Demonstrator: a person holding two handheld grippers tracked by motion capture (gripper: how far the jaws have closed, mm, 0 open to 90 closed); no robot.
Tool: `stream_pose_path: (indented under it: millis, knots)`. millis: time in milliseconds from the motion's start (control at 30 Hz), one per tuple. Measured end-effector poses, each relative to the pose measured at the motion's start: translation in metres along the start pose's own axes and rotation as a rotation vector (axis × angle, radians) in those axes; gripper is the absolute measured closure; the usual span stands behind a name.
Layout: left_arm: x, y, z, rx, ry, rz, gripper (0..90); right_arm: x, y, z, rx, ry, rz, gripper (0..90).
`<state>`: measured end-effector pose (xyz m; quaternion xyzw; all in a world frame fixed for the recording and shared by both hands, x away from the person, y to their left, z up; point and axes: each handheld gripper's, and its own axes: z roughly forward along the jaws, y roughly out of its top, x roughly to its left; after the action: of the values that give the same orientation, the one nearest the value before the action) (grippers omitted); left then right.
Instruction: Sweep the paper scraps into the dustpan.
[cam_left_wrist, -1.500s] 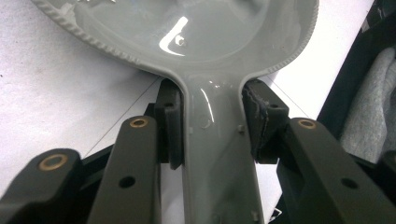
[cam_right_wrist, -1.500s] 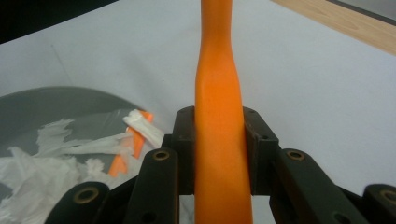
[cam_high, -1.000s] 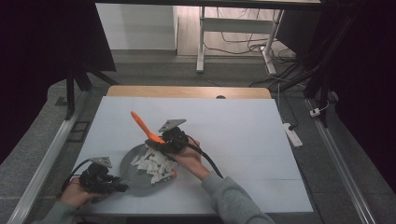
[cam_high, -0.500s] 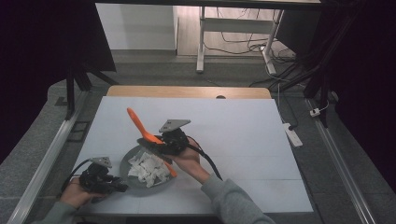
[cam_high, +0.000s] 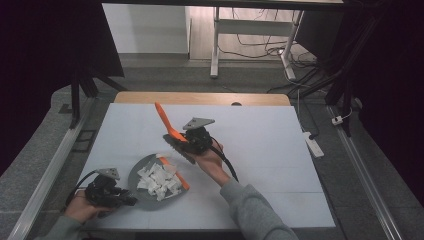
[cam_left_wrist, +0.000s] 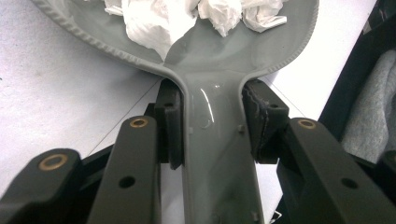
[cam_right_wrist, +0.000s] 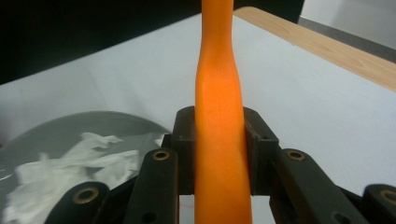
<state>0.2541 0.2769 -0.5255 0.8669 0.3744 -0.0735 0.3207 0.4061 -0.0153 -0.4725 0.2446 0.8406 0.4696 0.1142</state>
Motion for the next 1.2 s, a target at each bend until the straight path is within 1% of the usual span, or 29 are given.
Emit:
stream_pose_path:
  millis: [67,100,167,267,400,500,633,733,833,967,1033,1100,1200]
  knots:
    - [0.000,0.000,0.000,0.000,0.001,-0.001,61.4,-0.004,-0.002,0.007,0.023,-0.002,0.012,70.2]
    - [0.000,0.000,0.000,-0.002,-0.001,-0.003,61.4,-0.005,-0.003,0.010,0.036,0.004,0.019,70.2]
    - [0.001,0.000,0.000,-0.005,0.005,-0.007,61.4,-0.005,-0.005,0.015,0.058,0.014,0.015,70.2]
    - [0.002,0.000,-0.001,-0.012,0.014,-0.023,61.4,-0.004,-0.005,0.019,0.067,0.015,0.006,70.2]
    - [0.003,-0.001,-0.001,-0.014,0.014,-0.032,61.4,-0.004,-0.002,0.022,0.072,-0.001,-0.002,70.2]
    - [0.003,-0.001,-0.001,-0.013,0.013,-0.032,61.4,-0.005,0.000,0.028,0.107,-0.015,0.017,70.2]
    - [0.003,-0.001,-0.001,-0.015,0.013,-0.032,61.4,-0.002,0.005,0.038,0.134,-0.007,0.015,70.3]
    - [0.003,0.000,0.000,-0.017,0.016,-0.034,61.4,0.002,0.007,0.045,0.170,0.017,0.016,70.2]
    - [0.003,0.001,0.000,-0.019,0.019,-0.033,61.4,0.010,0.008,0.049,0.193,0.039,-0.009,70.2]
    - [0.004,0.001,0.000,-0.017,0.017,-0.033,61.4,0.018,0.008,0.050,0.212,0.058,-0.037,70.2]
    - [0.004,0.001,0.001,-0.018,0.018,-0.033,61.4,0.023,0.008,0.048,0.228,0.069,-0.043,70.2]
    - [0.004,0.001,0.001,-0.018,0.019,-0.033,61.4,0.027,0.008,0.045,0.240,0.096,-0.054,70.2]
    - [0.003,0.001,0.001,-0.020,0.021,-0.033,61.4,0.035,0.008,0.040,0.239,0.164,-0.032,70.2]
